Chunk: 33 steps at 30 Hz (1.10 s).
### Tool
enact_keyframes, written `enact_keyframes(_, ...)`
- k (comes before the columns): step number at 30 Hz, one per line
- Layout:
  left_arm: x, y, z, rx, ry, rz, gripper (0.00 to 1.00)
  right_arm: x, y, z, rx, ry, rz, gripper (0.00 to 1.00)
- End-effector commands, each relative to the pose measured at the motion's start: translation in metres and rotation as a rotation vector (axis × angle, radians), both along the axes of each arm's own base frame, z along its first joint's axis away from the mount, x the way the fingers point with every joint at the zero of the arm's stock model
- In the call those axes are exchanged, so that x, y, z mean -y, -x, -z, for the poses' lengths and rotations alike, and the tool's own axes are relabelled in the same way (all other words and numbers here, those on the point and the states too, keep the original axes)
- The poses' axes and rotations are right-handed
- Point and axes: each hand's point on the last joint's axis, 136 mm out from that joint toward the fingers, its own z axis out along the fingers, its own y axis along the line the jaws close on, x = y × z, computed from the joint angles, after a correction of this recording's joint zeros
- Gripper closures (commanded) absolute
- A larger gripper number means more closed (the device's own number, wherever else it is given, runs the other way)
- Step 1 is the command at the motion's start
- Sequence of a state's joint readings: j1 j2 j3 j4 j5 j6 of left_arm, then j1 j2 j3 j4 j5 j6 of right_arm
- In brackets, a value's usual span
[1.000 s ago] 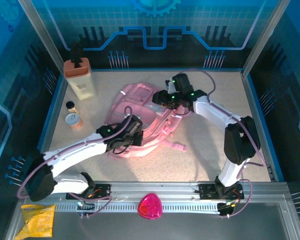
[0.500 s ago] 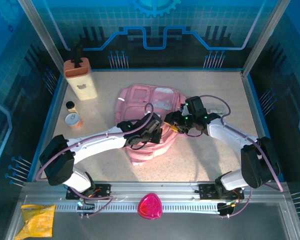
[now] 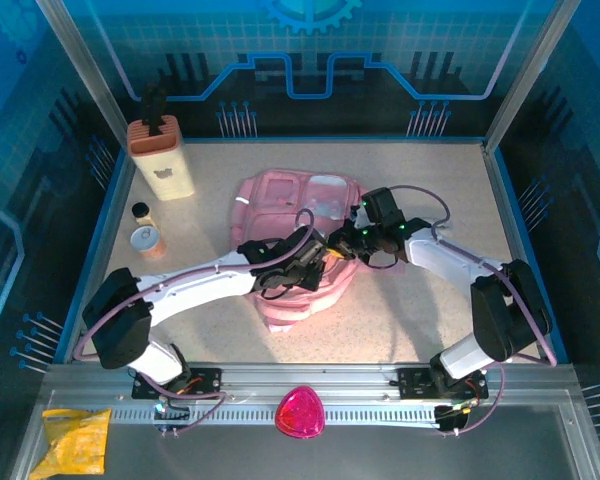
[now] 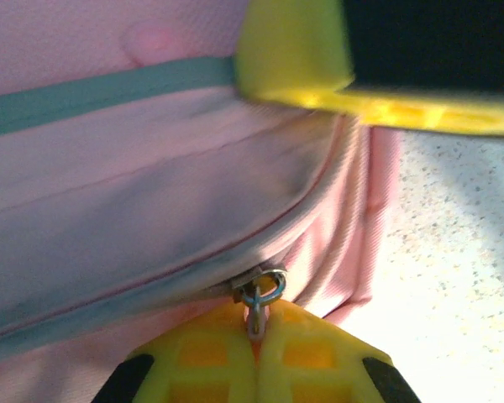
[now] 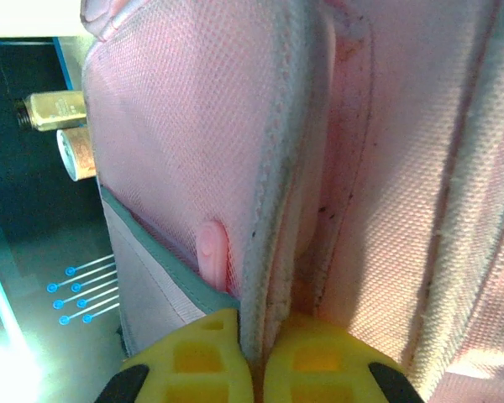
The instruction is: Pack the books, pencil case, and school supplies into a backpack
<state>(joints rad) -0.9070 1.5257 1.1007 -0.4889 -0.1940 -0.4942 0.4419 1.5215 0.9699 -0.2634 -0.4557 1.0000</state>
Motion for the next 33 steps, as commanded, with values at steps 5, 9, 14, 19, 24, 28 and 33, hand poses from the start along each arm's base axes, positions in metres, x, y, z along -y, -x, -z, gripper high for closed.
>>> enact_keyframes(5,-0.110,0.018,0.030,-0.124,-0.069,-0.135,1.00,0.058,-0.032,-0.011,0.109,0.120,0.024,1.00)
enact_keyframes(9,-0.111,0.014,0.036,-0.141,-0.015,-0.139,1.00,0.054,-0.036,-0.017,0.133,0.124,-0.030,1.00)
enact_keyframes(14,-0.078,0.009,0.023,-0.124,0.065,-0.088,1.00,0.072,-0.049,-0.025,0.164,0.179,-0.021,1.00)
enact_keyframes(19,-0.057,0.007,0.017,-0.100,0.092,-0.064,0.96,0.090,-0.049,-0.034,0.184,0.255,-0.015,0.66)
enact_keyframes(24,-0.070,0.016,0.009,-0.082,0.071,-0.063,0.64,0.174,-0.046,-0.026,0.138,0.556,0.179,0.31)
enact_keyframes(28,-0.070,0.023,-0.015,-0.036,0.148,-0.041,0.53,0.239,-0.052,-0.005,0.027,0.691,0.390,0.13)
enact_keyframes(33,-0.073,0.010,-0.035,0.037,0.153,-0.048,0.42,0.259,-0.074,0.024,-0.076,0.727,0.551,0.00)
